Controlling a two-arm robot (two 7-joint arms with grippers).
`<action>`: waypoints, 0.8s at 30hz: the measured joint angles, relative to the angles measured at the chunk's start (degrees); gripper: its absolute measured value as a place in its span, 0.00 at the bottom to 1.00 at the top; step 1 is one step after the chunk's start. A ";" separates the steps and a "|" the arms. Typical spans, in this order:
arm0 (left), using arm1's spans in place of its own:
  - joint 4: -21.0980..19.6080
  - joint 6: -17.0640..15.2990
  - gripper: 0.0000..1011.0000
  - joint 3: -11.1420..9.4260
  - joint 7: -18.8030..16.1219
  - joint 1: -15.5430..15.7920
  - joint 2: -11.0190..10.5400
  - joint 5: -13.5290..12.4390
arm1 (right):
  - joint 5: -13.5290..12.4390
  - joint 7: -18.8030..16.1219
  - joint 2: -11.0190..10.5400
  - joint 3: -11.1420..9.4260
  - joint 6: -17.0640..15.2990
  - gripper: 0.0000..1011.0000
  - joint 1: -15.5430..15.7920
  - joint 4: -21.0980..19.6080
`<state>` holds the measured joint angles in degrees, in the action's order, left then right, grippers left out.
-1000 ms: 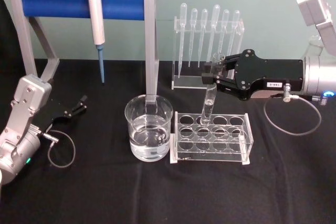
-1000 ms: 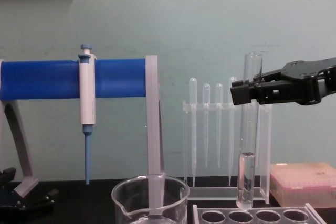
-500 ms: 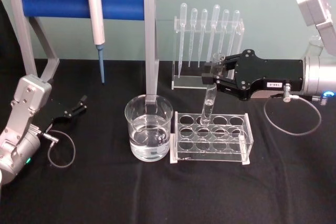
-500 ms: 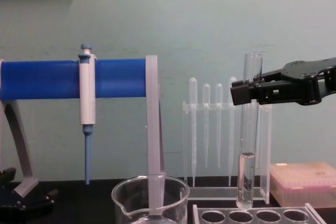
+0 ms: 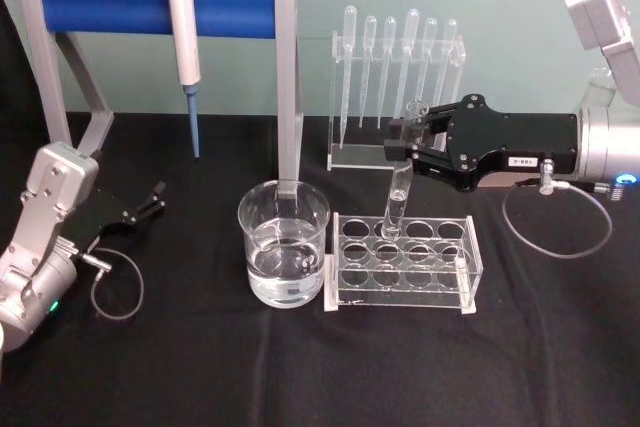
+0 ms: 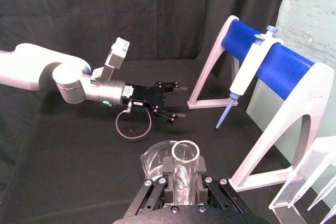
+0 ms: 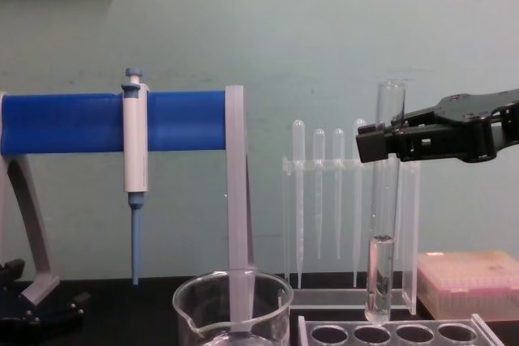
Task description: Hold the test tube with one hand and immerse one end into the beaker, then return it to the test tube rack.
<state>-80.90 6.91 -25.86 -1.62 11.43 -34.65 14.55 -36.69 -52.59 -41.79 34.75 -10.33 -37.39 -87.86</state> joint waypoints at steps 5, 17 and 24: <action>0.00 0.00 0.99 0.00 0.00 0.00 0.00 0.01 | 0.00 0.00 0.00 0.00 0.00 0.23 0.00 0.00; 0.00 0.00 0.99 0.00 0.00 0.00 0.00 0.00 | 0.00 0.00 0.00 0.00 0.00 0.23 0.00 0.00; 0.00 0.00 0.99 0.00 0.00 0.00 0.00 0.00 | 0.00 0.00 0.00 0.00 0.00 0.23 0.00 0.00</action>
<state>-80.90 6.91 -25.86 -1.62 11.43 -34.65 14.55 -36.69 -52.59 -41.79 34.74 -10.33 -37.39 -87.86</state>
